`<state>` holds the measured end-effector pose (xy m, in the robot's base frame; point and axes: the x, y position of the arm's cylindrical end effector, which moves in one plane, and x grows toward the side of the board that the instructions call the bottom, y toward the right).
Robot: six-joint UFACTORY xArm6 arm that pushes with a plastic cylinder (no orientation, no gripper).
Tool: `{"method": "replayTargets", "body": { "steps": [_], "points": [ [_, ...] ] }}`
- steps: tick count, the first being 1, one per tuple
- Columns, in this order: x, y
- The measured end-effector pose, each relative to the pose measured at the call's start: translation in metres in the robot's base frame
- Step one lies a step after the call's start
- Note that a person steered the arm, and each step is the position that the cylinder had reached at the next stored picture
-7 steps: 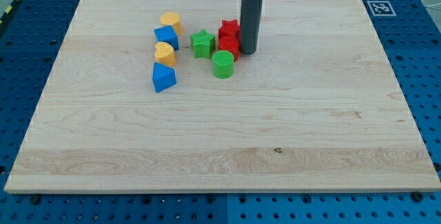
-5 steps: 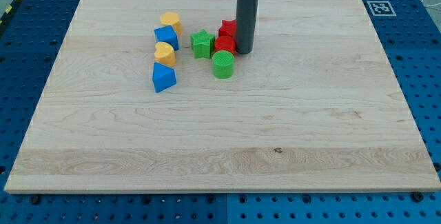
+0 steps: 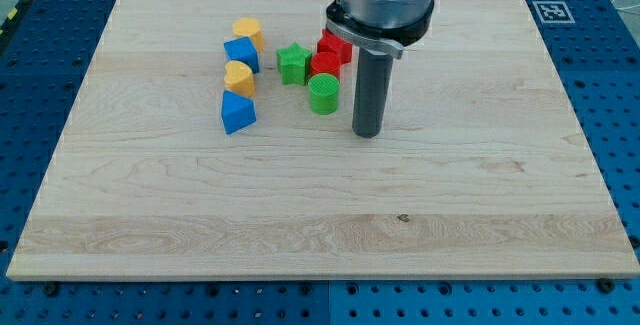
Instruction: Point your arm below the green circle
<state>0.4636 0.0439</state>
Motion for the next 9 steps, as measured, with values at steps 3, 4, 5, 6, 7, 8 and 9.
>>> {"method": "replayTargets", "body": {
  "steps": [3,4,5,6,7,8,9],
  "points": [
    [0.001,-0.035],
    [0.001,-0.043],
    [0.001,-0.05],
    [0.001,-0.056],
    [0.0,-0.059],
    [-0.006,-0.06],
    [-0.019,-0.06]
  ]
}}
